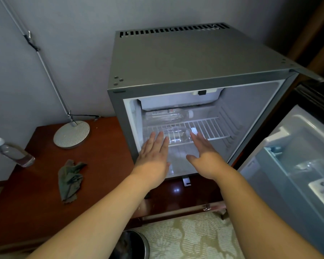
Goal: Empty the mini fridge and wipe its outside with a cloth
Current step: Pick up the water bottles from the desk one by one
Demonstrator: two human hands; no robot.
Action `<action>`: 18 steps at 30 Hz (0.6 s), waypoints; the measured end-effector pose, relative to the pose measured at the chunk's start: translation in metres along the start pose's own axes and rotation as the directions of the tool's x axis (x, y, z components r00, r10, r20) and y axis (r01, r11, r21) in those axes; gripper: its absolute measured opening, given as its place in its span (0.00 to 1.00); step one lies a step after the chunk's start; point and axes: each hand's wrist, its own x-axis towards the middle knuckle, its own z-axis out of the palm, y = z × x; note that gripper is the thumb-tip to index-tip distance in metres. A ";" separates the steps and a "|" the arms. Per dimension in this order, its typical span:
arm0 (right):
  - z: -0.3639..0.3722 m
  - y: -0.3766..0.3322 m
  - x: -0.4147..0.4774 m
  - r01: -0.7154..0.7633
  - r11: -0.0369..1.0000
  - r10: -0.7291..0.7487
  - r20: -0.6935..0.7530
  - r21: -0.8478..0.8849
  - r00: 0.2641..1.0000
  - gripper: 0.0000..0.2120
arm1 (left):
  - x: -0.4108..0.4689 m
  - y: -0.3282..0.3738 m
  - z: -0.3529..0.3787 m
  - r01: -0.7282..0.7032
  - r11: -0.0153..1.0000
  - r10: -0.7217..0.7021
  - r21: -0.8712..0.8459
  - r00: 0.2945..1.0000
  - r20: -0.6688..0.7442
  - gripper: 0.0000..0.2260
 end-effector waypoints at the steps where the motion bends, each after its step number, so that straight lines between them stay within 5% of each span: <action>1: 0.001 0.003 0.000 -0.016 1.000 0.016 0.005 0.002 1.000 0.40 | -0.001 0.000 0.000 -0.001 1.000 0.001 -0.008 1.000 -0.006 0.34; 13: 0.024 -0.006 -0.026 0.015 0.990 -0.012 0.022 -0.139 1.000 0.43 | -0.064 -0.020 0.000 -0.069 0.995 0.066 -0.071 0.997 -0.040 0.36; 18: 0.060 -0.035 -0.044 0.117 0.957 -0.067 0.189 -0.264 0.980 0.43 | -0.105 -0.056 0.004 0.013 0.998 -0.014 -0.060 1.000 -0.016 0.36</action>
